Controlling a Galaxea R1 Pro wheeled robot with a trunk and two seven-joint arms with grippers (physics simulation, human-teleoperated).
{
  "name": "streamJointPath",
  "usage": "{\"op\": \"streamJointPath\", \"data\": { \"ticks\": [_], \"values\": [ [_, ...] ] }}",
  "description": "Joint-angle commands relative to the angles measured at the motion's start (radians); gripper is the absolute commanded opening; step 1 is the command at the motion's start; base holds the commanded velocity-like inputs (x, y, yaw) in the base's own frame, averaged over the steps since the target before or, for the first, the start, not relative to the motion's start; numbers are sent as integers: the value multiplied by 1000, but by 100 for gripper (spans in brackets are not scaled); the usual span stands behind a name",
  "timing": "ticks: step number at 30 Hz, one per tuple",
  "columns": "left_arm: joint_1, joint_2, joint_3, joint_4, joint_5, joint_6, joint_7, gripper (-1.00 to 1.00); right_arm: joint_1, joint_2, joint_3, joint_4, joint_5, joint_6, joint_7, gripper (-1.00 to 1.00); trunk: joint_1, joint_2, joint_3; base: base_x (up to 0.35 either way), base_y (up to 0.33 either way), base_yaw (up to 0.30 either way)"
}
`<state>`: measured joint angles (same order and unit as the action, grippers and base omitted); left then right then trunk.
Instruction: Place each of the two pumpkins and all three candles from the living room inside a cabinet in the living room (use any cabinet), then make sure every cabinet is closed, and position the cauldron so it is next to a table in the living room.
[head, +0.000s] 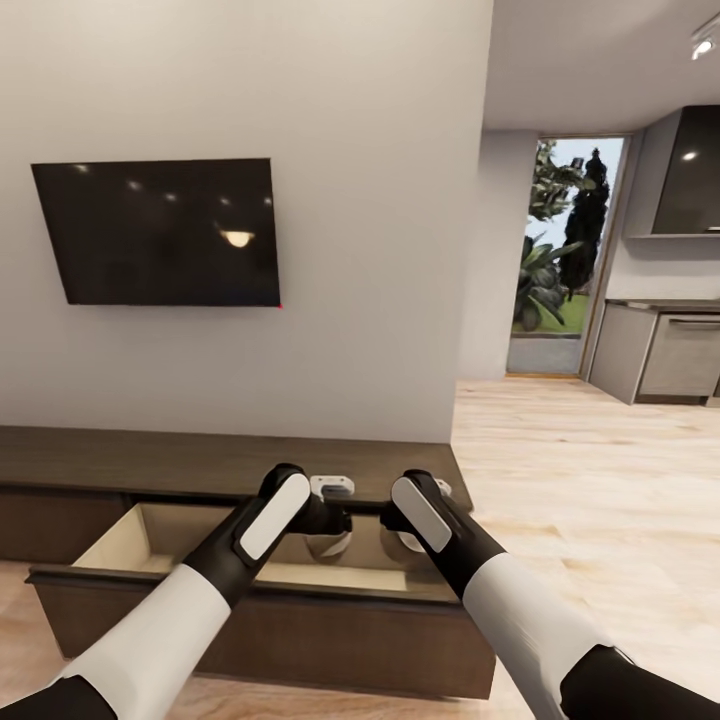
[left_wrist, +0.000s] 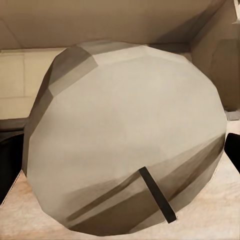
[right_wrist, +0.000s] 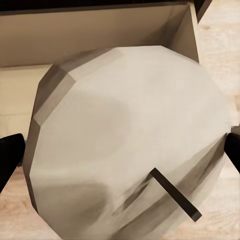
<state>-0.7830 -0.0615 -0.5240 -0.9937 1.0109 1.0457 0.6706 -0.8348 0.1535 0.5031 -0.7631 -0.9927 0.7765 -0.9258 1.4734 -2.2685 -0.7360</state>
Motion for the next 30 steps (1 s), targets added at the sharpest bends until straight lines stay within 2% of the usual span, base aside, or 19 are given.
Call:
{"op": "streamJointPath", "data": {
  "ticks": [1,5,19,30],
  "values": [
    [-1,0,-9,-1,8,2,10,-100,-1,0,3,-1,-8,3,-11,-100,0,-1,-1,159,99,0],
    [-1,0,-20,0,8,2,10,-100,-1,0,4,-1,-9,3,-10,-100,0,-1,-1,88,57,0],
    [-1,0,-24,0,8,2,10,-100,-1,-2,6,-3,-9,3,-10,-100,0,-1,-1,10,6,-1],
    [-1,-1,-24,0,8,2,9,-100,-1,-2,6,-4,-9,3,-10,-100,0,-1,5,0,0,-94]
  ]
}}
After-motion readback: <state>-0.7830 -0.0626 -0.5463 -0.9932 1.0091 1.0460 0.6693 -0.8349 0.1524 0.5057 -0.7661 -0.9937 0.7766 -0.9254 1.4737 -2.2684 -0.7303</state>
